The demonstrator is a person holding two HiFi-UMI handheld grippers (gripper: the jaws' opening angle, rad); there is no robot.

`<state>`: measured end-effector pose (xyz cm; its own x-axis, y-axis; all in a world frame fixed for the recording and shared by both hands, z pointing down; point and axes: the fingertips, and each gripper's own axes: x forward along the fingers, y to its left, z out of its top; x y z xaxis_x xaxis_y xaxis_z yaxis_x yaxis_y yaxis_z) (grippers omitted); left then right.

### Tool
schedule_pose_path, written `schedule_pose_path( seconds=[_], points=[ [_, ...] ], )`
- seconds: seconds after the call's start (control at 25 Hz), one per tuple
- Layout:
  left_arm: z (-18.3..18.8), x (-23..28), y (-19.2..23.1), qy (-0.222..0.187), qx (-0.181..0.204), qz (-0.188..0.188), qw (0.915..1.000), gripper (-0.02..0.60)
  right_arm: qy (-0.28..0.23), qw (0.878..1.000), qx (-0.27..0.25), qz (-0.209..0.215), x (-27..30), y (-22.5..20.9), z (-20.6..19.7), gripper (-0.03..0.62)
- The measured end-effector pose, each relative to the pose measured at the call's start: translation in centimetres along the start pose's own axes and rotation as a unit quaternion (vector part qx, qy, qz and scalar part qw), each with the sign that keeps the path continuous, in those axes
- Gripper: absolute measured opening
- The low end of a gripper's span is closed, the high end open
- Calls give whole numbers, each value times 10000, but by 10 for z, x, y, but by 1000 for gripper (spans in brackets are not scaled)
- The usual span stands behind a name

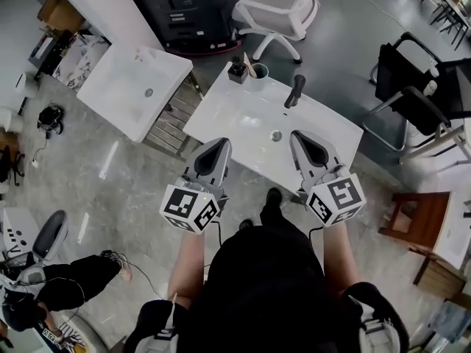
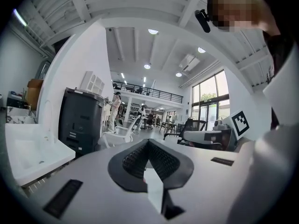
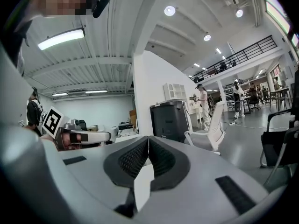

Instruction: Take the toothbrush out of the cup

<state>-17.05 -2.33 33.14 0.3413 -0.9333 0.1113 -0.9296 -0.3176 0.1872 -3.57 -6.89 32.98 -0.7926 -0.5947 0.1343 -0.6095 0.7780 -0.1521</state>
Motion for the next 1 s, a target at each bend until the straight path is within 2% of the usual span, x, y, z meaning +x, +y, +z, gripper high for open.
schedule_pose_path(
  seconds=[0.36,0.56,0.8,1.0],
  points=[
    [4,65,2,65,-38,227,9997,15,-34,9996,161,212,28,-59,8,31],
    [-10,93,0,154,-144,402,9990,15,106,9991,324,249,38,-88,-8,31],
    [-20,106,5,374,-143,621,9973,15,265,9972,580,380,46,-103,-24,31],
    [-25,110,22,440,-221,810,9955,15,349,9964,589,502,59,-106,-30,31]
  ],
)
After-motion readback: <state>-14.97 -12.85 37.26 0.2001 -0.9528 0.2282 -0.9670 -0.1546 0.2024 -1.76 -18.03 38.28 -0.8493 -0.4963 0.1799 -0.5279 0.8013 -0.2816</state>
